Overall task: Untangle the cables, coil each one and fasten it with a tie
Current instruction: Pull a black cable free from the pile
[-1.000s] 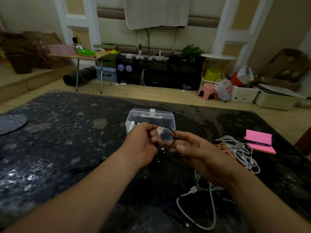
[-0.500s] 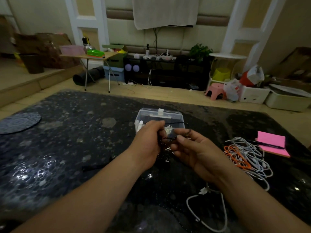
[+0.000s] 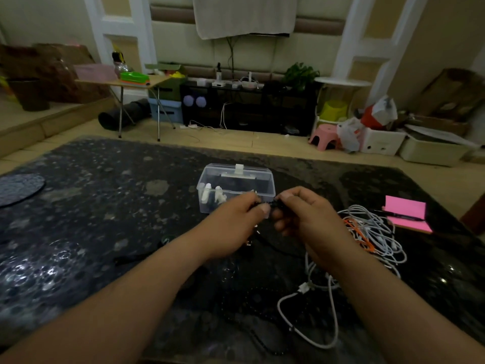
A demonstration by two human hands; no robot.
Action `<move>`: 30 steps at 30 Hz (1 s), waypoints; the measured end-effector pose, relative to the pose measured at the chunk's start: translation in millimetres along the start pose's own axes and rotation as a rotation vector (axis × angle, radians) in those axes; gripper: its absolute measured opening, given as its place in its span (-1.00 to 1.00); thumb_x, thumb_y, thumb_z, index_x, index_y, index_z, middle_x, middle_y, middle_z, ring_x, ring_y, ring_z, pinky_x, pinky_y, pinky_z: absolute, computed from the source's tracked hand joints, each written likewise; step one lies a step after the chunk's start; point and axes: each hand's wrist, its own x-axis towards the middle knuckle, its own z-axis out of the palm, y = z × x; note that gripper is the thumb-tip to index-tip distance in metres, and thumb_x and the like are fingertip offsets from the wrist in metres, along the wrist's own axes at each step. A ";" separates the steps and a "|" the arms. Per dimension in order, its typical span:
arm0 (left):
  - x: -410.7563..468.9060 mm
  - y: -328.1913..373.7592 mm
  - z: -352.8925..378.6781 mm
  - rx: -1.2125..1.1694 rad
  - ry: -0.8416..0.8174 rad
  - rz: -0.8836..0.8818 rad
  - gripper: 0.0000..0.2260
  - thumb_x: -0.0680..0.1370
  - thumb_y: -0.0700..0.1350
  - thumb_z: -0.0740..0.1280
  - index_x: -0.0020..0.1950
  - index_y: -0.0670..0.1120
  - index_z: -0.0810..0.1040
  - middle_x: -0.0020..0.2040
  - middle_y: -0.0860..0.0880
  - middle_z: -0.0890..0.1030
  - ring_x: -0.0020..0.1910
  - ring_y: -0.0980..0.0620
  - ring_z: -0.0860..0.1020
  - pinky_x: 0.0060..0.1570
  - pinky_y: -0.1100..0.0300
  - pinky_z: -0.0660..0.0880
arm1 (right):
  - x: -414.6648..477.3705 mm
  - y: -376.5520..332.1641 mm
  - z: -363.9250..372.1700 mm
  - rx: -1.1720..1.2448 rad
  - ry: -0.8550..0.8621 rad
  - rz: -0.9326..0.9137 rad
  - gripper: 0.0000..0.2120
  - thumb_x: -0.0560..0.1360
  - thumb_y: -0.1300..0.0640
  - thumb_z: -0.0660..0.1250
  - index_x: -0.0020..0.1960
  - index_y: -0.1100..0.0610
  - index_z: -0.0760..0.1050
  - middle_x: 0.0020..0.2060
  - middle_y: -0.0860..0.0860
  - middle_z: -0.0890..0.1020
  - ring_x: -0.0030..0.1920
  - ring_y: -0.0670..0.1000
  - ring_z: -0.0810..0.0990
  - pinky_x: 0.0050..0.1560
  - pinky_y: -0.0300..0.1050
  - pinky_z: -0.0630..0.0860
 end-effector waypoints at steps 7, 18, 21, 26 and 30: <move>4.6 7.3 -1.1 -0.746 0.223 -0.070 -0.80 0.71 0.00 0.31 0.11 -0.14 0.52 -0.09 -0.21 0.60 -0.14 -0.17 0.57 -0.05 -0.09 0.54 | -3.3 10.5 19.1 0.038 -0.138 -0.016 -0.86 0.71 0.18 0.29 0.07 0.25 0.57 -0.23 0.08 0.73 -0.29 0.01 0.69 -0.30 -0.18 0.60; 13.9 14.4 -8.5 -1.355 0.249 -0.188 -0.82 0.75 -0.07 0.23 -0.02 -0.10 0.43 -0.30 0.00 0.37 -0.35 0.08 0.40 -0.31 0.19 0.55 | -10.8 27.3 33.0 -0.401 -0.268 0.044 -0.74 0.61 -0.13 0.42 0.26 -0.10 0.55 0.14 -0.14 0.70 0.12 -0.19 0.67 0.16 -0.16 0.58; 17.0 10.7 -15.8 -1.203 0.298 -0.151 -0.83 0.74 -0.16 0.21 -0.03 -0.11 0.48 -0.31 0.00 0.38 -0.34 0.08 0.37 -0.37 0.24 0.44 | -13.1 29.5 36.5 -0.104 -0.405 0.193 -0.90 0.69 0.16 0.34 0.13 0.16 0.60 -0.12 0.04 0.75 -0.11 0.00 0.75 -0.06 -0.12 0.63; 9.8 0.9 -18.0 -0.225 0.197 0.033 -0.77 0.77 -0.06 0.17 0.10 -0.12 0.57 -0.18 0.00 0.61 -0.21 0.06 0.57 -0.17 0.21 0.51 | -7.1 21.4 28.8 0.021 -0.305 0.304 -0.82 0.70 0.11 0.29 -0.01 0.16 0.58 -0.42 0.01 0.46 -0.45 -0.02 0.44 -0.34 -0.09 0.50; -0.2 -0.4 -4.8 0.295 -0.095 0.152 -0.83 0.75 0.01 0.18 0.07 0.03 0.53 -0.07 0.04 0.62 -0.09 0.11 0.59 -0.06 0.13 0.57 | -7.2 8.1 17.1 0.037 -0.326 0.451 -0.80 0.67 0.15 0.28 -0.13 0.10 0.53 -0.41 0.00 0.45 -0.46 -0.07 0.44 -0.37 -0.15 0.50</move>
